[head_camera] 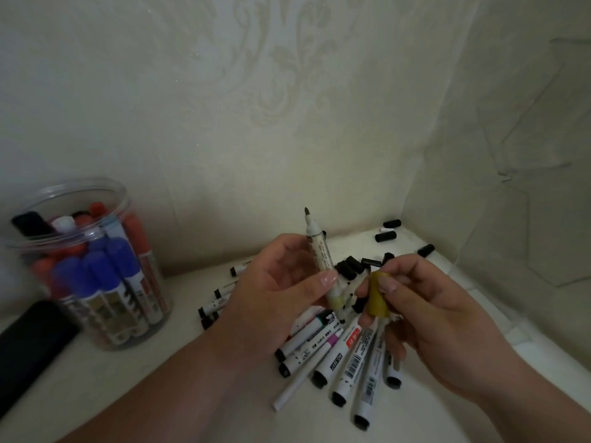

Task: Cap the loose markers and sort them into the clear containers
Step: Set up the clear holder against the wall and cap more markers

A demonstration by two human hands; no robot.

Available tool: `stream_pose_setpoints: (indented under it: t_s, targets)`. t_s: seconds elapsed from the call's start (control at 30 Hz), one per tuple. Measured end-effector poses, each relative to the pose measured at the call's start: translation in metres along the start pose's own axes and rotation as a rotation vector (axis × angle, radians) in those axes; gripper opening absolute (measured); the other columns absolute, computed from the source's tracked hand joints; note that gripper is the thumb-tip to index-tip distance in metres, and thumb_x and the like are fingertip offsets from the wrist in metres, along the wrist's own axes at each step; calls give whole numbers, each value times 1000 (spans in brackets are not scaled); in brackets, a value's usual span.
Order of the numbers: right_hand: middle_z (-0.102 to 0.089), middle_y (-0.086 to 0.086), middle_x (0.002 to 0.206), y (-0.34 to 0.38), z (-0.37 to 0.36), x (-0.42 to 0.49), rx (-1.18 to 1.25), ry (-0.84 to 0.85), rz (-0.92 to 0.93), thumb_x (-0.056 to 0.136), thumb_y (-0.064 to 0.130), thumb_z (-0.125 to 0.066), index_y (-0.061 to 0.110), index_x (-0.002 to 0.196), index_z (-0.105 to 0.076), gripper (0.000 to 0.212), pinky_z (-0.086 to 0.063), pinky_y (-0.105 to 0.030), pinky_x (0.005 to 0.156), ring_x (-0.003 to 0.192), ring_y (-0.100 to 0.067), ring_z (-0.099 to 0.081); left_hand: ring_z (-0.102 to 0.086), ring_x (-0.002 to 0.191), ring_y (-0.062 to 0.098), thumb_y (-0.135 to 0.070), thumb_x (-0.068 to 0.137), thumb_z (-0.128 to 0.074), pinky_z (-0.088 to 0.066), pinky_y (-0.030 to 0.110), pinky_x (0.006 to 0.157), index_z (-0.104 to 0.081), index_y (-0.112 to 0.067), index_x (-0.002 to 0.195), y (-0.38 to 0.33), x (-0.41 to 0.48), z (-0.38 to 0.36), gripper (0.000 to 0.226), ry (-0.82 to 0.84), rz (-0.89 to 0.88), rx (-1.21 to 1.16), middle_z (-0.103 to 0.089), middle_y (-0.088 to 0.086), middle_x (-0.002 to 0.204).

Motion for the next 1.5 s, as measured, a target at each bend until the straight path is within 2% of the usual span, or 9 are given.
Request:
stream_pose_setpoints:
  t_s: [0.17, 0.3, 0.4, 0.53, 0.77, 0.97, 1.23, 1.33, 1.5]
  targets:
    - [-72, -7, 95, 6, 0, -4, -268, -14, 101, 83, 25, -61, 26, 118, -56, 35, -47, -29, 39, 66, -21, -69, -70, 83, 31, -5, 81, -73, -59, 38, 76, -68, -10, 100, -3, -1, -1, 21, -31, -12, -2, -71, 16, 92]
    - [-72, 5, 94, 6, 0, -7, -510, 16, 147, 81, 37, -65, 45, 106, -65, 26, -53, -25, 59, 72, -12, -67, -71, 87, 34, -1, 82, -63, -60, 34, 72, -63, -2, 106, -3, 3, 5, 24, -137, 50, -261, -72, 19, 98]
    - [-69, 15, 98, 4, -1, -9, -717, 54, 161, 86, 45, -61, 53, 110, -59, 26, -56, -26, 69, 83, -5, -67, -72, 93, 34, 1, 85, -58, -61, 35, 73, -61, -2, 112, -4, 5, 6, 27, -141, 52, -366, -71, 21, 101]
    - [-61, 28, 102, 6, -9, -12, -848, 112, 185, 92, 40, -59, 53, 108, -56, 21, -49, -15, 70, 88, 1, -61, -72, 99, 36, 3, 87, -55, -61, 36, 75, -59, -3, 113, -5, 4, 5, 27, -127, 45, -382, -71, 21, 103]
    - [-63, 24, 86, 10, -13, -13, -778, 66, 242, 92, 33, -62, 48, 105, -60, 20, -46, -12, 58, 70, -2, -60, -69, 105, 42, 0, 81, -67, -59, 39, 85, -68, -5, 101, 0, 1, 5, 20, -70, 7, -169, -72, 23, 106]
    - [-65, 22, 91, 8, -16, -15, -796, 21, 335, 90, 31, -66, 48, 112, -65, 28, -47, -12, 67, 83, -6, -63, -70, 98, 31, -9, 78, -73, -56, 34, 86, -75, -11, 100, 2, 0, 2, 22, -30, 38, -128, -72, 19, 103]
    - [-63, 19, 90, 10, -24, -18, -889, 4, 472, 97, 40, -51, 39, 125, -61, 30, -45, -14, 69, 84, -9, -61, -71, 86, 22, -16, 76, -72, -57, 26, 79, -79, -8, 82, 4, -1, -6, 12, -106, 85, -191, -74, 15, 87]
    - [-66, 17, 93, 11, -22, -18, -824, 20, 435, 96, 42, -51, 41, 122, -62, 28, -50, -20, 70, 87, -10, -64, -70, 90, 21, -15, 79, -77, -56, 26, 83, -78, -9, 81, 3, -2, -11, 6, -58, 74, -196, -73, 14, 89]
    - [-72, 9, 88, 16, -21, -19, -584, 45, 286, 91, 44, -61, 39, 109, -71, 21, -56, -31, 65, 78, -12, -69, -70, 102, 26, -18, 86, -60, -55, 30, 89, -79, -8, 87, 5, -2, -15, 22, -7, 92, -207, -74, 18, 105]
Point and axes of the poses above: each hand's wrist, its own x-axis towards the middle knuckle, its own z-axis out of the back of the hand, y = z × x, the point moved 6 cm from there along x, towards the middle knuckle
